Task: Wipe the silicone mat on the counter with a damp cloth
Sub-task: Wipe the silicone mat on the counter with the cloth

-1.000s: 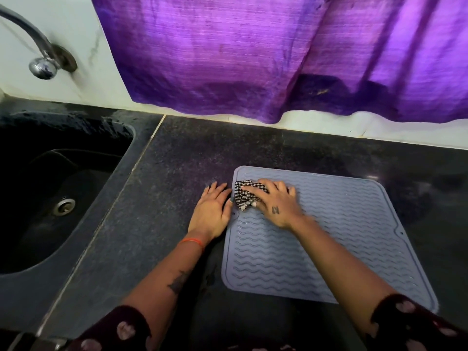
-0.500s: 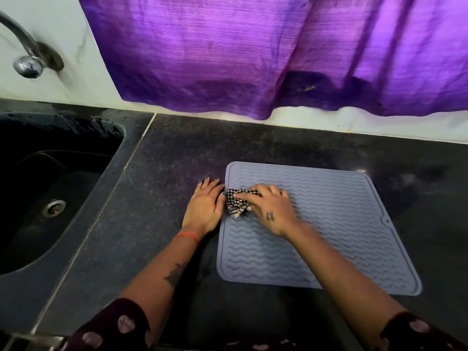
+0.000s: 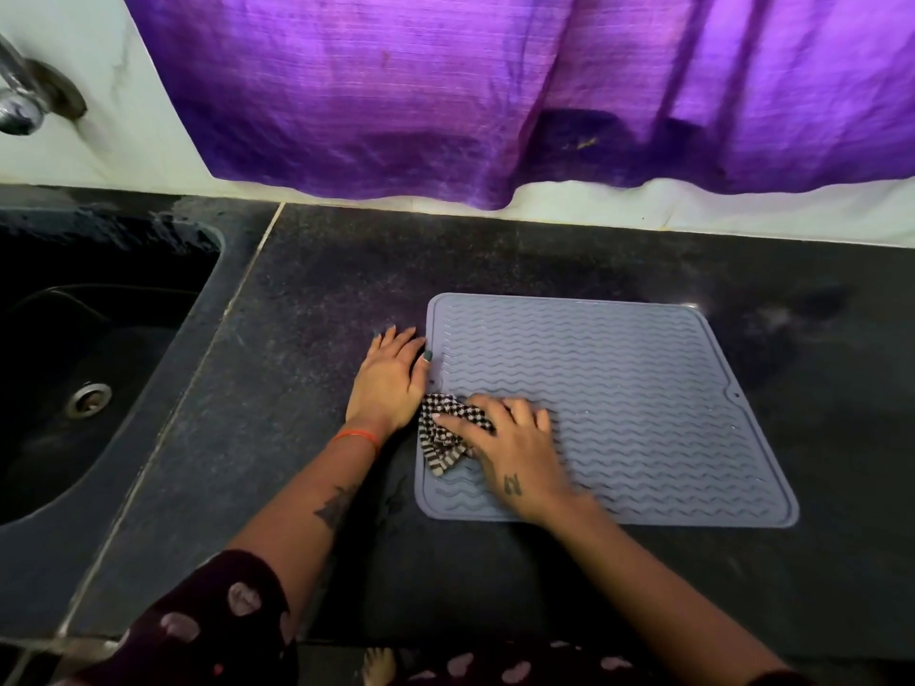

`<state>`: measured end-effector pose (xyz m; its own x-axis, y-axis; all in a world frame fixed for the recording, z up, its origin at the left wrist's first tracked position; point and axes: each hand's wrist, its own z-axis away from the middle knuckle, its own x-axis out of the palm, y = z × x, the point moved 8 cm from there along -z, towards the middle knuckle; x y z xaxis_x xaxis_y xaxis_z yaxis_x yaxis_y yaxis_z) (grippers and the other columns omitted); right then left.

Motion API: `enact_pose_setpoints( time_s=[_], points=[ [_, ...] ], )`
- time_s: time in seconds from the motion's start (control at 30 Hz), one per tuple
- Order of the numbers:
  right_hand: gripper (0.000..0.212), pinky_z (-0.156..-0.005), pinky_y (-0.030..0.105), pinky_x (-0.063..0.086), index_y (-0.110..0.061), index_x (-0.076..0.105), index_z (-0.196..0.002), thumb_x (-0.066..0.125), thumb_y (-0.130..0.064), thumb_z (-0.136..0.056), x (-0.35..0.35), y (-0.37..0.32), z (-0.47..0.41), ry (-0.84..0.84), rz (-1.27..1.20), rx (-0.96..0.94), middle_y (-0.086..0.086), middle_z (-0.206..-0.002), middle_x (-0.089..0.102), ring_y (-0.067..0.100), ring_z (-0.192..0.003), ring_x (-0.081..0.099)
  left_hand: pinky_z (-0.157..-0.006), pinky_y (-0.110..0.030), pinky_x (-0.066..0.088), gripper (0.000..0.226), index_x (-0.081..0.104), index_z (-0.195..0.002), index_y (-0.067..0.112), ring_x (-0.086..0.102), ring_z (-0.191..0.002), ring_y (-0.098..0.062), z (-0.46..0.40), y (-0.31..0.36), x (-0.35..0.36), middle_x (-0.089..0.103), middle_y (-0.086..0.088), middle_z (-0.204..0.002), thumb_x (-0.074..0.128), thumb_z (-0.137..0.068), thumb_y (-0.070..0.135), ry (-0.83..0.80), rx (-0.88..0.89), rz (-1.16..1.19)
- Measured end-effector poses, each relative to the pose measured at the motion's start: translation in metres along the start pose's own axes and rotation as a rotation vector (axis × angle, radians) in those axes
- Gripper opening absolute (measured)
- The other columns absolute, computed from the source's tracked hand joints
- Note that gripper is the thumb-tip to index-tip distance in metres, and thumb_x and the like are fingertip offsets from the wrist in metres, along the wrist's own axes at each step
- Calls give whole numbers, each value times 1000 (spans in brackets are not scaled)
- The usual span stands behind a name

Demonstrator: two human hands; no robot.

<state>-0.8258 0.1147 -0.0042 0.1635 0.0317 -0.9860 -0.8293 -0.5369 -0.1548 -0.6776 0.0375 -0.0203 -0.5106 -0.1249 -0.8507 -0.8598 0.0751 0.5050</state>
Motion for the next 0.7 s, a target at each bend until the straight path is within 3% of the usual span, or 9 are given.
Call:
enact_pose_setpoints(
  time_s=[0.17,0.33,0.53,0.7],
  points=[
    [49,-86,44,33,-49,39,-133,49,-23,-92,-13,2,-9,-6,-57,-43,1,-132,48,28,-110,44,-117,-30,4,59,47,-134,8,23,-141,-27,2,2,0,39,-10,-146,25,-89,37,-8,7,-17],
    [57,-75,39,40,-50,41,-127,47,-22,-78,3,-17,33,57,9,-61,-7,-123,53,21,-97,49,-117,-32,6,59,47,-134,7,24,-140,-28,2,3,0,40,-12,-146,25,-88,37,-18,10,-37],
    [60,-72,38,40,-50,41,-126,65,-23,-77,-12,-15,31,101,-9,-126,-6,-119,55,20,-94,50,-117,-34,8,59,47,-134,5,25,-140,-30,5,7,-2,39,-14,-146,26,-88,36,-19,21,-54],
    [53,-75,36,32,-52,39,-129,52,-26,-85,-5,-18,56,102,-7,-136,-7,-123,52,20,-95,47,-118,-37,10,60,47,-134,4,26,-139,-32,6,8,-3,40,-15,-145,26,-88,36,-20,20,-80]
  ],
)
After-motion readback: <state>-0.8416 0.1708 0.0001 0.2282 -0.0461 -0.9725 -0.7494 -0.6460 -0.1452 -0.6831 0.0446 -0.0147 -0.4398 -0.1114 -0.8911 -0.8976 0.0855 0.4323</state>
